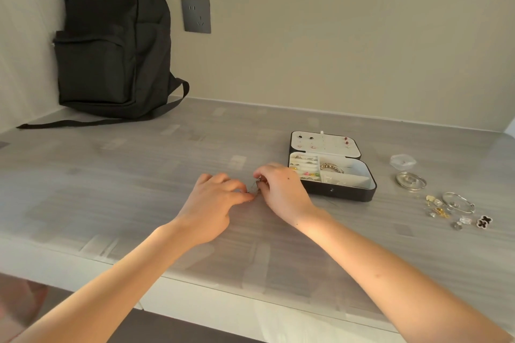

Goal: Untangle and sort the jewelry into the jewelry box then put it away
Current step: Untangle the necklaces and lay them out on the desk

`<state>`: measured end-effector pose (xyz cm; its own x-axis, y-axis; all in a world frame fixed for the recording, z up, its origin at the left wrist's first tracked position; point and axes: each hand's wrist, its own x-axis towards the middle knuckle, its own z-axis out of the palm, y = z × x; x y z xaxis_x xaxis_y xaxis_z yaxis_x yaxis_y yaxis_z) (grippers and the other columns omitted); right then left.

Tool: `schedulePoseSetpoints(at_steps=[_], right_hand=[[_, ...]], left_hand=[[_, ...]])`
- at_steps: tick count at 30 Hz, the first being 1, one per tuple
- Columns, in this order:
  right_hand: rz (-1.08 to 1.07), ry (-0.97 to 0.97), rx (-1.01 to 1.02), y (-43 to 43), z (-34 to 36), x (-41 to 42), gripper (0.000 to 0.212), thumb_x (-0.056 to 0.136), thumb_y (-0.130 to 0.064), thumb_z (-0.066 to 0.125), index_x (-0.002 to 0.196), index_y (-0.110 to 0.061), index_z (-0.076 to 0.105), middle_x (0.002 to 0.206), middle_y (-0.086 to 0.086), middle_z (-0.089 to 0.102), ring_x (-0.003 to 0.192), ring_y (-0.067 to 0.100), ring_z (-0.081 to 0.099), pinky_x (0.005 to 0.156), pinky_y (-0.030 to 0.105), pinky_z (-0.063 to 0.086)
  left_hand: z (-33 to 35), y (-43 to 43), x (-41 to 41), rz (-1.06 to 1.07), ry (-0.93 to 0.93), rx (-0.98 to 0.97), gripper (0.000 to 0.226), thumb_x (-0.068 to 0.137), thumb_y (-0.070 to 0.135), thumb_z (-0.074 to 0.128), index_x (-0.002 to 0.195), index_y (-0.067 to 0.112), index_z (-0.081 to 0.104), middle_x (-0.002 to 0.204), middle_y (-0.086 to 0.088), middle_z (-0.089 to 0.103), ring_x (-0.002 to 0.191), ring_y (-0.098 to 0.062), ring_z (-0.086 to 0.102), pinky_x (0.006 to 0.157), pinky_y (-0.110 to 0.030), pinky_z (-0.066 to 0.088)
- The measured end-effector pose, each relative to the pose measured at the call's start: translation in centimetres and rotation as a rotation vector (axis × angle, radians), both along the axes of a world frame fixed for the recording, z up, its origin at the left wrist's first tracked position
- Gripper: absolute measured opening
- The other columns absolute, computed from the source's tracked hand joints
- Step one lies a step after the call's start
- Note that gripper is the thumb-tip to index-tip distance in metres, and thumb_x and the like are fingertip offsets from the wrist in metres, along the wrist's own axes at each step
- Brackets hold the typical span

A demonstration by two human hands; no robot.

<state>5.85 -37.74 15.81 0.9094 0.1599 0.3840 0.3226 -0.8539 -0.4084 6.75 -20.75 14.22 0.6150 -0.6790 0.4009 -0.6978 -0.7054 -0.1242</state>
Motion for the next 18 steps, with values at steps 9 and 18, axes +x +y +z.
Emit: schedulePoseSetpoints(at_steps=[9, 18], right_hand=[[-0.023, 0.111, -0.218, 1.0, 0.8, 1.3, 0.031, 0.083, 0.005, 0.046, 0.108, 0.0, 0.063, 0.112, 0.015, 0.059, 0.103, 0.033, 0.056, 0.087, 0.04, 0.044], [-0.055, -0.023, -0.064, -2.0, 1.9, -0.8, 0.032, 0.088, -0.002, 0.049, 0.116, -0.008, 0.062, 0.112, 0.008, 0.06, 0.104, 0.025, 0.056, 0.088, 0.027, 0.038]], left_hand=[[0.9, 1.1, -0.7, 0.052, 0.019, 0.118, 0.061, 0.052, 0.007, 0.053, 0.096, 0.047, 0.068, 0.082, 0.012, 0.066, 0.066, -0.016, 0.059, 0.076, -0.03, 0.021], [2.7, 1.0, -1.3, 0.251, 0.218, 0.306, 0.074, 0.085, 0.014, 0.05, 0.134, 0.061, 0.021, 0.13, 0.005, 0.041, 0.116, -0.016, 0.037, 0.105, -0.035, -0.002]])
